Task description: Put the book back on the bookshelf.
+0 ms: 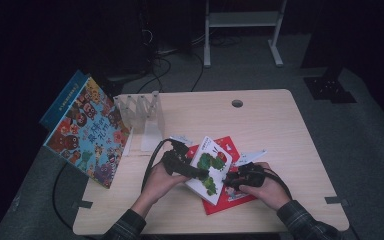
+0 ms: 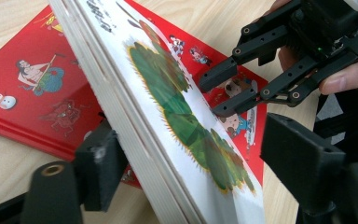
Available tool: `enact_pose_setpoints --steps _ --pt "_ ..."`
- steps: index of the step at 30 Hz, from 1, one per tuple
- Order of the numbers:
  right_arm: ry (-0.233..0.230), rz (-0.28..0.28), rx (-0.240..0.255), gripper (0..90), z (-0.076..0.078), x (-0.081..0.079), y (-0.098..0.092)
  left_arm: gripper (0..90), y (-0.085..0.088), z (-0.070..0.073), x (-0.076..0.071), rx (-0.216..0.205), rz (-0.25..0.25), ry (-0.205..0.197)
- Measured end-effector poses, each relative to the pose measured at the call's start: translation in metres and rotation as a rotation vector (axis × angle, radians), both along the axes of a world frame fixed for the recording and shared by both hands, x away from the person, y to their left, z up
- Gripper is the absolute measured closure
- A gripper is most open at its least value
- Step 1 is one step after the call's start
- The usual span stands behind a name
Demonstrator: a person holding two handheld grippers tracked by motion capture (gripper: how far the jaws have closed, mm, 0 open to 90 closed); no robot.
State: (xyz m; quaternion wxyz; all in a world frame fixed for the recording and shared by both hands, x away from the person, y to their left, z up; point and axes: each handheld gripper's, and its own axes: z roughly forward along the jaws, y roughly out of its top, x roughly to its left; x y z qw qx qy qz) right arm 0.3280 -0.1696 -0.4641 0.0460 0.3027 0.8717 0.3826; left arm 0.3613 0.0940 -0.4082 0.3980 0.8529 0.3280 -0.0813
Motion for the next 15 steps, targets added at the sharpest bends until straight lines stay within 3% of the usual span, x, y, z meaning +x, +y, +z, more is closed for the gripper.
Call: enact_pose_setpoints --steps 15 --pt "0.007 0.000 0.004 63.1 0.0004 -0.0018 0.0031 57.6 0.0024 0.0058 0.0044 0.006 0.006 0.036"
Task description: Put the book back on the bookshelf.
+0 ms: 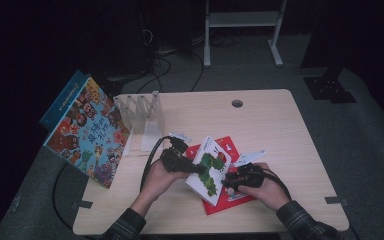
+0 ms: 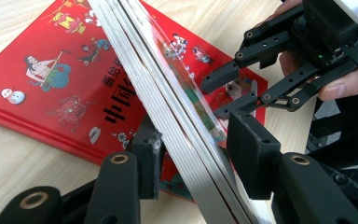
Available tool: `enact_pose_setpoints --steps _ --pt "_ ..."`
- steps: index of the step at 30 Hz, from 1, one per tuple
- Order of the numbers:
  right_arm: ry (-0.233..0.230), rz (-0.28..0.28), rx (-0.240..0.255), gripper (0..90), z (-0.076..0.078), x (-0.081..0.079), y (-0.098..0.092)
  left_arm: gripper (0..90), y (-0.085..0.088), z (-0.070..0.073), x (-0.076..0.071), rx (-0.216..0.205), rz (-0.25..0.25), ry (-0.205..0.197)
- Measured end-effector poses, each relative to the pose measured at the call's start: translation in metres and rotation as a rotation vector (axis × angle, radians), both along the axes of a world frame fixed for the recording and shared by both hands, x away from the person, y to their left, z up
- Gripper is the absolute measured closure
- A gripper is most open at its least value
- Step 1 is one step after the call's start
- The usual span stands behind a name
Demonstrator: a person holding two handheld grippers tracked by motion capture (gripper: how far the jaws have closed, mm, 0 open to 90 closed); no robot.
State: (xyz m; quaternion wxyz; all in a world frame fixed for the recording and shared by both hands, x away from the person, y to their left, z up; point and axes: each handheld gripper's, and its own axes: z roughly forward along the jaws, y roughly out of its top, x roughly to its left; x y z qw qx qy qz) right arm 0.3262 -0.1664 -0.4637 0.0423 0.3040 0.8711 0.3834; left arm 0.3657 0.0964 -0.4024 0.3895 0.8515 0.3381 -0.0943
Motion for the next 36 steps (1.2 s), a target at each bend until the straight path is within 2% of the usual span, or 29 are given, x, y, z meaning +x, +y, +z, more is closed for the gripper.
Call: enact_pose_setpoints --steps 3,8,14,18,23,28,30,36 --pt "-0.002 0.001 0.001 62.8 0.000 0.000 0.000 59.9 0.001 0.001 0.001 -0.011 0.004 0.017" --pt "-0.005 0.011 0.007 61.7 0.000 -0.001 0.003 62.5 -0.001 0.005 0.002 0.008 0.006 0.021" --pt "-0.005 0.019 0.009 59.7 0.000 -0.001 0.006 66.0 -0.002 0.008 0.003 0.009 0.041 0.041" --pt "-0.012 0.028 0.007 57.2 -0.001 -0.001 0.008 68.2 0.001 0.010 0.003 0.015 0.046 0.045" --pt "-0.017 0.032 0.005 55.8 -0.001 -0.001 0.009 71.5 0.004 0.013 0.003 -0.001 0.063 0.042" --pt "-0.015 0.028 0.004 55.2 -0.001 -0.001 0.007 76.0 0.008 0.019 0.002 -0.018 0.056 0.024" --pt "-0.014 0.027 0.004 55.1 -0.001 -0.001 0.007 76.2 0.009 0.021 0.001 -0.004 0.050 0.014" --pt "-0.020 0.022 0.004 51.2 -0.001 0.000 0.005 76.3 0.008 0.022 -0.001 0.002 0.033 -0.002"
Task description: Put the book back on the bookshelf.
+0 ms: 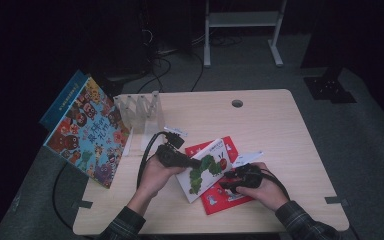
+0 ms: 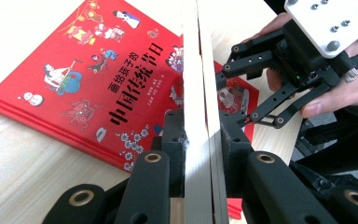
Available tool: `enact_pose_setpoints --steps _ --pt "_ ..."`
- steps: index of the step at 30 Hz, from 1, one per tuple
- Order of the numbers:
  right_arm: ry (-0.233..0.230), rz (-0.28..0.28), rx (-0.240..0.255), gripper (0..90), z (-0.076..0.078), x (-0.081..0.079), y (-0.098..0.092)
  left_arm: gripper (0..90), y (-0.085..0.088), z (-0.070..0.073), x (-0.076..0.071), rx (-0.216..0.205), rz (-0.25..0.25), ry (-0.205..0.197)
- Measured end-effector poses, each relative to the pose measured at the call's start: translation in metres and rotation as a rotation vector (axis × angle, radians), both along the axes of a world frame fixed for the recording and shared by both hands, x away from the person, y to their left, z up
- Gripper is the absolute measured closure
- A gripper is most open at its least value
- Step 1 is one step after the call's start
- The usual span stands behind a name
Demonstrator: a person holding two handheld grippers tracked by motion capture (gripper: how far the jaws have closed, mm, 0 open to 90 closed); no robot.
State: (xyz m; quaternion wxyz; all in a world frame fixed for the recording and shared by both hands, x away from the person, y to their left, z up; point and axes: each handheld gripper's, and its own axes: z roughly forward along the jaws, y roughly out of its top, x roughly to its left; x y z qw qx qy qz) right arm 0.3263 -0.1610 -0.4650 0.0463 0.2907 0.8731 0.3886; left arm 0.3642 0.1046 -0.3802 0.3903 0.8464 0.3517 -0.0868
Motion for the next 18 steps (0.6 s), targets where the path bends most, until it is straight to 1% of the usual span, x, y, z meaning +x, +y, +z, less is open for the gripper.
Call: enact_pose_setpoints --steps 3,12,14,18 --pt "-0.012 -0.007 -0.002 47.1 0.000 0.001 -0.002 76.3 0.002 0.001 0.000 -0.007 0.010 -0.006" --pt "-0.063 -0.050 0.008 33.1 0.000 0.006 -0.010 76.4 0.009 0.005 0.000 0.002 0.016 -0.018" --pt "-0.065 -0.068 0.009 30.5 0.000 0.006 -0.012 76.5 0.012 0.006 0.000 -0.003 0.021 -0.018" --pt "-0.077 -0.091 0.008 28.6 0.000 0.010 -0.017 76.4 0.021 0.009 0.000 -0.008 0.035 -0.029"
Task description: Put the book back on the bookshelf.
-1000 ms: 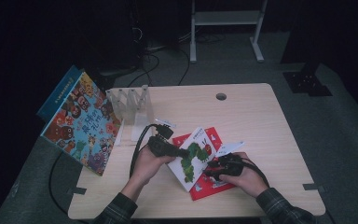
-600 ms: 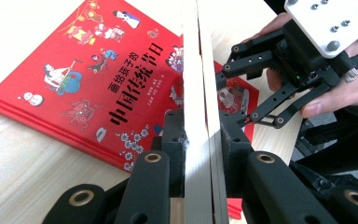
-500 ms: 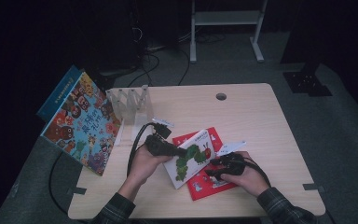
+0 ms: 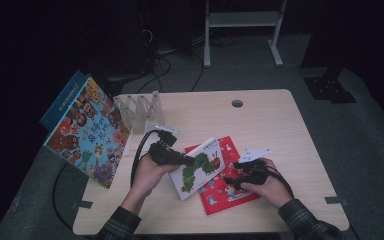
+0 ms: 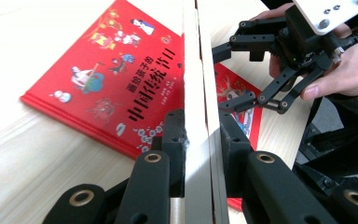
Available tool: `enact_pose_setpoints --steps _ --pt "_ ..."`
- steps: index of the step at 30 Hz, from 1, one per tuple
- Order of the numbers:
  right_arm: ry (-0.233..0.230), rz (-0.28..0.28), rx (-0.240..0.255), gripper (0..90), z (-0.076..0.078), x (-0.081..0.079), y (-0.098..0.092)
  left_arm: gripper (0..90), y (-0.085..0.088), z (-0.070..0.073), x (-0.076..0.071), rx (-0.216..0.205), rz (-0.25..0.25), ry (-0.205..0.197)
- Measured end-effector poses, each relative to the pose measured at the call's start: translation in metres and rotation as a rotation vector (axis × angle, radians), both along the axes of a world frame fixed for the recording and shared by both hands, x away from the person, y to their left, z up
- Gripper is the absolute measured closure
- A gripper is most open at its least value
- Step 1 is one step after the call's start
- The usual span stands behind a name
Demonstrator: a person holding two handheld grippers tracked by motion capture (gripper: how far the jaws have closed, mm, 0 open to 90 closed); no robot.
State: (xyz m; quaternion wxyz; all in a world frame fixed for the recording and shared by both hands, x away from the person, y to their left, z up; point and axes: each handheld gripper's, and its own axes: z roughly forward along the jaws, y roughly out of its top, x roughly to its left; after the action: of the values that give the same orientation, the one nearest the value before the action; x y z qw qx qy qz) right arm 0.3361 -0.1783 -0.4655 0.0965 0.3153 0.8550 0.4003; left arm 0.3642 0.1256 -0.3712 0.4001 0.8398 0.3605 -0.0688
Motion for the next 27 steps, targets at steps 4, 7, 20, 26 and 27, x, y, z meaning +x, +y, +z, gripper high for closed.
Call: enact_pose_setpoints --steps 4,7,20,26,27 --pt "-0.009 -0.019 -0.007 26.3 -0.002 0.003 -0.004 76.4 0.008 0.004 0.000 0.005 0.018 -0.013" --pt "-0.011 -0.034 -0.017 25.3 -0.004 0.006 -0.006 76.4 0.014 0.007 0.000 0.005 0.033 -0.018" --pt "-0.024 -0.039 -0.042 23.1 -0.007 0.009 -0.007 76.4 0.042 0.013 0.000 0.005 0.090 -0.029" --pt "-0.048 -0.031 -0.064 20.6 -0.008 0.007 -0.005 76.3 0.052 0.015 -0.001 0.011 0.109 -0.035" --pt "-0.049 -0.030 -0.066 20.2 -0.008 0.006 -0.004 76.4 0.054 0.016 -0.001 0.012 0.112 -0.034"
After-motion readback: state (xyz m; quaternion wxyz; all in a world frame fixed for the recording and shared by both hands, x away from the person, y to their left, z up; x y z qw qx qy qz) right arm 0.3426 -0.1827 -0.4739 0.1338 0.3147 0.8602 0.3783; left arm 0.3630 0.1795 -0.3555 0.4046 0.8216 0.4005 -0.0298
